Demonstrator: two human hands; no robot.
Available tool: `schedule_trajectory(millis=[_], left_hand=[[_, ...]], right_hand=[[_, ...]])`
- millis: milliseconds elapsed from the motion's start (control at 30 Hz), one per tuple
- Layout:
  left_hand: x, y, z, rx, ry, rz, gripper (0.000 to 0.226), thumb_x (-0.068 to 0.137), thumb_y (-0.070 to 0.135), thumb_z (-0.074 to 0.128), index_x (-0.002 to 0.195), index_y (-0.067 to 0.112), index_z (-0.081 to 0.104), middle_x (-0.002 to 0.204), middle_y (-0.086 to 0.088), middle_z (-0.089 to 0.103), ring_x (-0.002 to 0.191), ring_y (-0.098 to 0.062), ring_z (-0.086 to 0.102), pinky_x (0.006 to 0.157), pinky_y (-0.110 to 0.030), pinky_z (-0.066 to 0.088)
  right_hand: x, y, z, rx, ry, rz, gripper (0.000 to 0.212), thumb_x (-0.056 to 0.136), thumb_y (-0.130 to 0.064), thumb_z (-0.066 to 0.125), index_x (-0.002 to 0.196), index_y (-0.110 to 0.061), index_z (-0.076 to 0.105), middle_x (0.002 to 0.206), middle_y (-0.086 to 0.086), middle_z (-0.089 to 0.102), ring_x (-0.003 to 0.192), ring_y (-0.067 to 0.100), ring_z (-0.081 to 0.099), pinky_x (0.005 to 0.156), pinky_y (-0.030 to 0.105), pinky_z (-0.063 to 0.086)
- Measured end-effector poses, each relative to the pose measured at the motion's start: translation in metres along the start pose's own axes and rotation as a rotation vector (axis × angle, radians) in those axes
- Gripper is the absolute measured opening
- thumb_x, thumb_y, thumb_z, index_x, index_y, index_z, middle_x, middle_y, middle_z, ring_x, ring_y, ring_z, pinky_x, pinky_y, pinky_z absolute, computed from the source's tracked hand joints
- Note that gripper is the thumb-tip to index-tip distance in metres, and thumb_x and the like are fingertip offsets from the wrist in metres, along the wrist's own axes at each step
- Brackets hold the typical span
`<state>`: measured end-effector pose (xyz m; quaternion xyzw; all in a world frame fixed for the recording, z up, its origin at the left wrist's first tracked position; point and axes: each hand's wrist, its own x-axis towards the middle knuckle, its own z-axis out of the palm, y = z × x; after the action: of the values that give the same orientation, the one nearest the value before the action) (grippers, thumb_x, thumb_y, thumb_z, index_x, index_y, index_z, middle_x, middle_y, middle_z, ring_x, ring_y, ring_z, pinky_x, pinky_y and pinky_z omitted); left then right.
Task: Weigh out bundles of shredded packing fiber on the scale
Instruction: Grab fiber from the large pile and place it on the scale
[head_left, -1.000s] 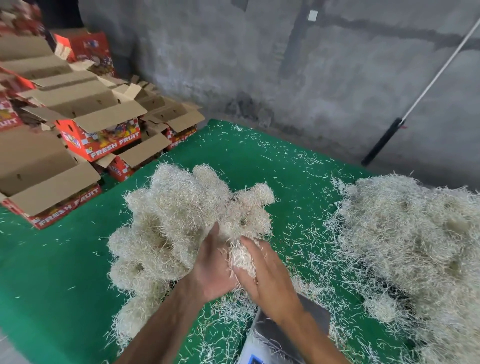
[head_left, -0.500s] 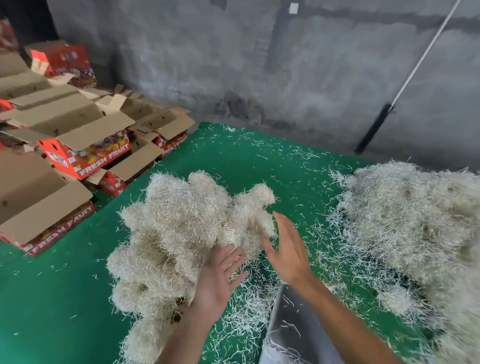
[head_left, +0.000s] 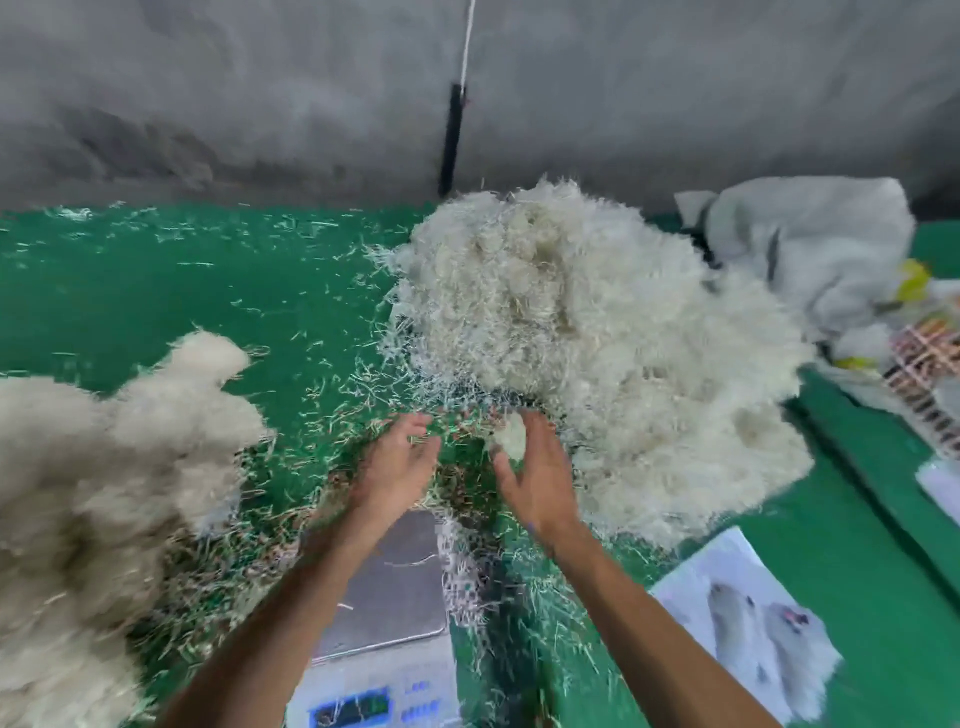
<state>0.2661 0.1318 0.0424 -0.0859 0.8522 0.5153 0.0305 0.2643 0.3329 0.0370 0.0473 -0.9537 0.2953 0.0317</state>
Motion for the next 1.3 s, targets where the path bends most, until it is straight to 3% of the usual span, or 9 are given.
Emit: schedule_trajectory(millis=[133, 367, 467, 567, 667, 800, 1033, 1167, 1300], left_hand=[[0.043, 0.034, 0.048, 0.091, -0.096, 0.058, 0.045, 0.098, 0.030, 0.061, 0.141, 0.028, 0.049, 0.142, 0.001, 0.053, 0.094, -0.016, 0.068, 0.072, -0.033, 0.062], [0.168, 0.117, 0.090, 0.221, 0.041, 0.274, 0.074, 0.090, 0.041, 0.068, 0.152, 0.036, 0.028, 0.157, 0.004, 0.028, 0.140, -0.017, 0.037, 0.112, -0.048, 0.039], [0.228, 0.150, 0.097, 0.417, 0.099, 0.440, 0.102, 0.083, 0.050, 0.074, 0.158, 0.028, 0.009, 0.165, 0.002, 0.010, 0.149, -0.024, 0.018, 0.113, -0.045, 0.031], [0.269, 0.165, 0.108, 0.678, 0.041, 0.563, 0.121, 0.076, 0.045, 0.083, 0.159, 0.022, -0.002, 0.159, -0.010, 0.031, 0.138, -0.029, 0.041, 0.108, -0.047, 0.041], [0.285, 0.162, 0.116, 0.676, -0.017, 0.541, 0.110, 0.082, 0.032, 0.081, 0.159, 0.019, 0.004, 0.125, -0.012, 0.062, 0.097, -0.023, 0.063, 0.078, -0.036, 0.053], [0.282, 0.143, 0.101, 0.492, 0.015, 0.569, 0.065, 0.090, 0.011, 0.070, 0.148, 0.014, 0.042, 0.135, -0.008, 0.055, 0.125, -0.023, 0.051, 0.108, -0.033, 0.043], [0.242, 0.144, 0.062, 0.719, 0.026, 0.289, 0.071, 0.093, 0.030, 0.066, 0.153, 0.017, 0.032, 0.158, -0.008, 0.023, 0.145, -0.027, 0.020, 0.117, -0.047, 0.029], [0.186, 0.175, 0.019, 0.257, 0.112, 0.221, 0.069, 0.084, 0.005, 0.071, 0.145, 0.019, 0.044, 0.142, -0.004, 0.040, 0.131, -0.022, 0.039, 0.109, -0.032, 0.040], [0.101, 0.191, -0.038, -0.628, 0.076, -0.051, 0.038, 0.099, 0.013, 0.055, 0.137, 0.015, 0.052, 0.137, -0.018, 0.056, 0.101, -0.019, 0.059, 0.071, -0.019, 0.053]], right_hand=[[0.038, 0.041, -0.025, -0.054, 0.045, 0.035, 0.060, 0.107, -0.043, 0.050, 0.157, -0.014, 0.033, 0.151, 0.012, 0.050, 0.136, 0.028, 0.048, 0.114, 0.044, 0.039], [0.168, 0.054, -0.081, -0.140, 0.353, -0.157, 0.054, 0.105, -0.035, 0.059, 0.151, -0.010, 0.047, 0.162, 0.018, 0.037, 0.148, 0.033, 0.038, 0.120, 0.050, 0.034], [0.229, 0.053, -0.102, -0.287, 0.315, -0.128, 0.076, 0.103, -0.048, 0.055, 0.163, -0.014, 0.023, 0.172, 0.016, 0.009, 0.158, 0.034, 0.016, 0.127, 0.051, 0.020], [0.266, 0.061, -0.101, -0.357, 0.260, -0.092, 0.091, 0.102, -0.054, 0.053, 0.166, -0.016, 0.002, 0.173, 0.015, -0.007, 0.159, 0.033, 0.006, 0.128, 0.048, 0.016], [0.275, 0.073, -0.095, -0.267, 0.282, -0.093, 0.087, 0.103, -0.047, 0.055, 0.165, -0.010, 0.007, 0.171, 0.017, 0.012, 0.155, 0.033, 0.022, 0.125, 0.046, 0.026], [0.279, 0.083, -0.100, -0.167, 0.296, -0.034, 0.080, 0.095, -0.041, 0.072, 0.155, -0.007, 0.032, 0.120, 0.015, 0.066, 0.109, 0.033, 0.062, 0.095, 0.046, 0.054], [0.256, 0.018, -0.141, 0.085, 0.443, -0.205, 0.041, 0.100, -0.031, 0.063, 0.132, -0.006, 0.057, 0.107, 0.001, 0.055, 0.098, 0.019, 0.050, 0.081, 0.035, 0.044], [0.210, -0.063, -0.163, 0.347, 0.471, -0.436, 0.034, 0.102, -0.024, 0.058, 0.132, -0.009, 0.058, 0.115, 0.004, 0.061, 0.105, 0.019, 0.056, 0.089, 0.038, 0.048], [0.147, -0.129, -0.165, 0.798, 0.274, -0.210, 0.067, 0.091, -0.052, 0.053, 0.147, -0.017, 0.043, 0.112, -0.001, 0.065, 0.100, 0.016, 0.061, 0.083, 0.038, 0.056]])
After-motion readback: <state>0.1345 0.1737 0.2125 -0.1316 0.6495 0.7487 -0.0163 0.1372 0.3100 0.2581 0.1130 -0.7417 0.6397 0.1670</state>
